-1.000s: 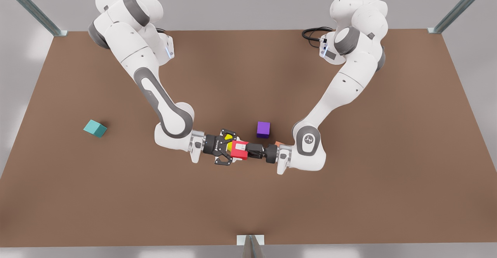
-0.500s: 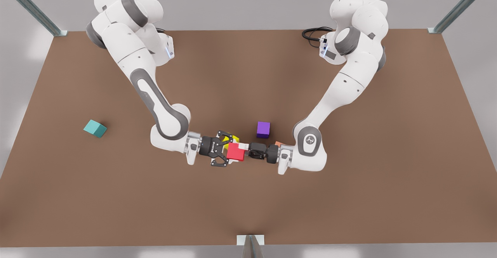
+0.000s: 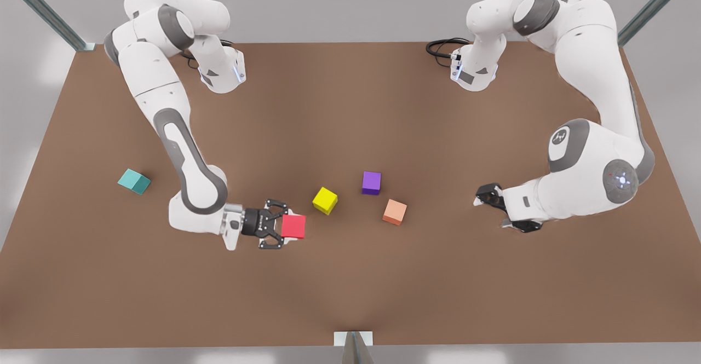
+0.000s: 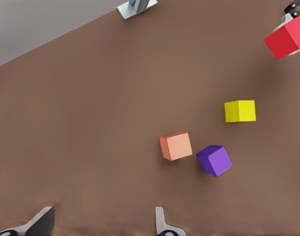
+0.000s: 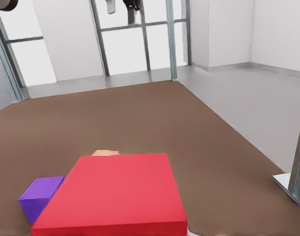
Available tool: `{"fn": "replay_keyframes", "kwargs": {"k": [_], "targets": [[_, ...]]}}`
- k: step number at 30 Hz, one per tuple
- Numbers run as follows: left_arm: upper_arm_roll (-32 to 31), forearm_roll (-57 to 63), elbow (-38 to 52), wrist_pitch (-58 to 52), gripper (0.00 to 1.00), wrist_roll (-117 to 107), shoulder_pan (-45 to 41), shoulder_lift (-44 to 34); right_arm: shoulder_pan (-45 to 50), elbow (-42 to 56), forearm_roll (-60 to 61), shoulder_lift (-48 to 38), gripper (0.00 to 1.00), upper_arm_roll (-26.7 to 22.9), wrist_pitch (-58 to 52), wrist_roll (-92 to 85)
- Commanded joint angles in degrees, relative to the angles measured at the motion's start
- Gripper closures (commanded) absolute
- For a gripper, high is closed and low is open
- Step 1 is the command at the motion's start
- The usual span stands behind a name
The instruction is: Pick up red wooden cube and pass to hand red wooden cube and place in blue wooden cube
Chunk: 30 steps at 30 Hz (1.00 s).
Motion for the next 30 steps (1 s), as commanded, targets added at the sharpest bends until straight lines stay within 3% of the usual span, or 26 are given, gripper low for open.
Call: {"fn": "replay_keyframes", "kwargs": {"k": [1, 2, 3, 7, 10, 13, 18, 25, 30], "targets": [[14.73, 4.7, -14.43, -3.16, 0.0, -25.41, -5.95, -13.55, -0.16, 0.26, -15.05, -1.59, 0.63, -2.28, -6.48, 33.58], [32.72, -5.1, -32.06, 9.27, 0.0, -22.17, -18.55, -25.73, 0.11, 0.35, -22.43, -3.0, 0.62, -4.92, -10.52, 42.63], [30.64, -4.07, -27.71, 3.69, 0.0, -21.62, -18.57, -22.33, 0.28, 1.58, -30.36, -3.62, 0.62, -7.65, -11.67, 49.24], [29.85, -6.26, -26.65, 2.18, 0.0, -21.36, -19.1, -19.16, 0.02, 4.75, -52.94, -4.31, 0.62, -12.49, -15.54, 78.84], [27.03, -9.51, -25.77, -0.11, 0.0, -21.27, -18.66, -19.95, -0.24, 1.32, -60.34, -11.7, 0.62, -15.3, -20.55, 94.33], [27.03, -11.01, -23.75, -3.18, 0.0, -21.27, -18.22, -19.86, -0.6, -3.78, -68.43, -17.41, 0.62, -17.06, -20.03, 96.36], [27.03, -11.27, -22.95, -3.79, 0.0, -21.27, -17.78, -19.6, -1.04, -10.19, -68.6, -18.91, 0.62, -21.45, -18.27, 97.5], [27.03, -13.29, -22.87, -4.32, 0.0, -21.27, -17.25, -19.51, -3.05, -14.24, -79.49, -20.31, 0.62, -22.25, -16.51, 97.94], [26.94, -13.2, -22.96, -4.5, 0.0, -21.27, -17.69, -19.25, -8.07, -18.01, -83.36, -20.58, 0.62, -22.25, -8.43, 92.58]]}}
